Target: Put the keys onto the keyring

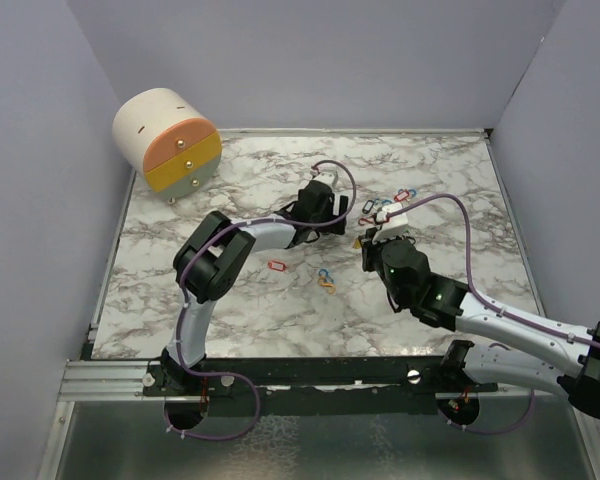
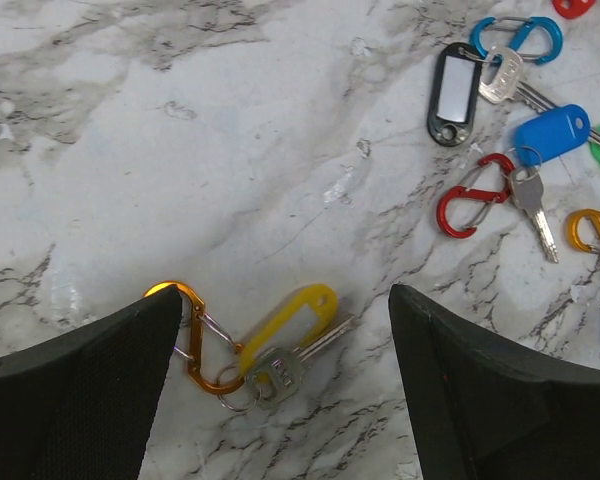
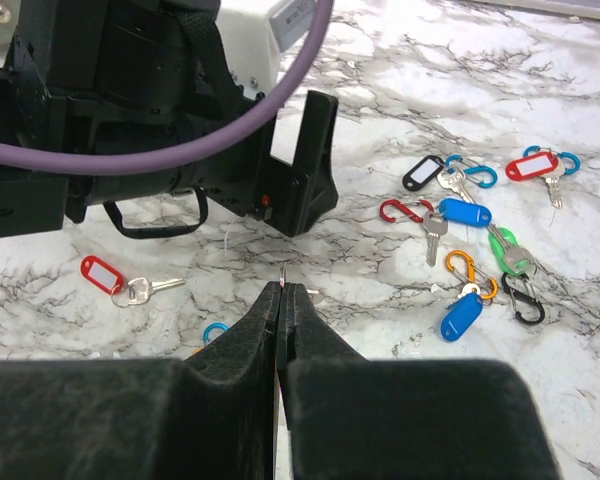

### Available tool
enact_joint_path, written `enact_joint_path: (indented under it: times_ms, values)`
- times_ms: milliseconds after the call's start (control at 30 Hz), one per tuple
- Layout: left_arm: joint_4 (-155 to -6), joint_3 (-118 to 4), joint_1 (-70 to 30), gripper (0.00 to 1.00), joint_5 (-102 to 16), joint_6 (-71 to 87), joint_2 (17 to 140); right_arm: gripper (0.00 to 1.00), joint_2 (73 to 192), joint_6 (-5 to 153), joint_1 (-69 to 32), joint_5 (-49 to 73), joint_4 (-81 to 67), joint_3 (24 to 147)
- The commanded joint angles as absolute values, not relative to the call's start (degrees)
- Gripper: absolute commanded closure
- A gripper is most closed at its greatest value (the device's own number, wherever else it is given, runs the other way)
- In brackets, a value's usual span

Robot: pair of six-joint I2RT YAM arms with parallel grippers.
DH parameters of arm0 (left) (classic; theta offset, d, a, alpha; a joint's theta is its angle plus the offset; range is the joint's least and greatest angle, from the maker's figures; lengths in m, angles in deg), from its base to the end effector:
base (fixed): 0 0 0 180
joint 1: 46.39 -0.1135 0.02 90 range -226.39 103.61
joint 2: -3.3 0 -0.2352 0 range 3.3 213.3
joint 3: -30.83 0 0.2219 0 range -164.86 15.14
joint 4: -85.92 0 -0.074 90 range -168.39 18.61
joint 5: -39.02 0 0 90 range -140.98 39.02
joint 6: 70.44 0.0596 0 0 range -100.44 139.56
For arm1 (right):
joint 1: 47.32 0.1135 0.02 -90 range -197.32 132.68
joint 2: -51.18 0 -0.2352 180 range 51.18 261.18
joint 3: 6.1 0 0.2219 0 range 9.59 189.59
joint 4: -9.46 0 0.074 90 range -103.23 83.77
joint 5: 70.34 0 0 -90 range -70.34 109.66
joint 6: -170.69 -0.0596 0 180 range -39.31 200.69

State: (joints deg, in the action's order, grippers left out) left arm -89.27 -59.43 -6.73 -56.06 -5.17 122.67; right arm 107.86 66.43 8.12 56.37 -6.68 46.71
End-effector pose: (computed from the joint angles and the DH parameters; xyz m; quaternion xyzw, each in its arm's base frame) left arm 0.3420 -0.2767 0.1361 0.0939 0.8770 -0.2171 0.4183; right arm 0.1579 0.1664 0.2534 -0.1044 0.7914 0.0993 0.5941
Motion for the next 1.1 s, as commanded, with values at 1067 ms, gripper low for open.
enact_joint_path:
  times_ms: [1067]
  values:
    - [-88.1, -46.3, -13.5, 0.13, -62.6, -8.1, 110.4, 0.99, 109.0, 66.5, 8.4, 56.9, -6.1, 46.8]
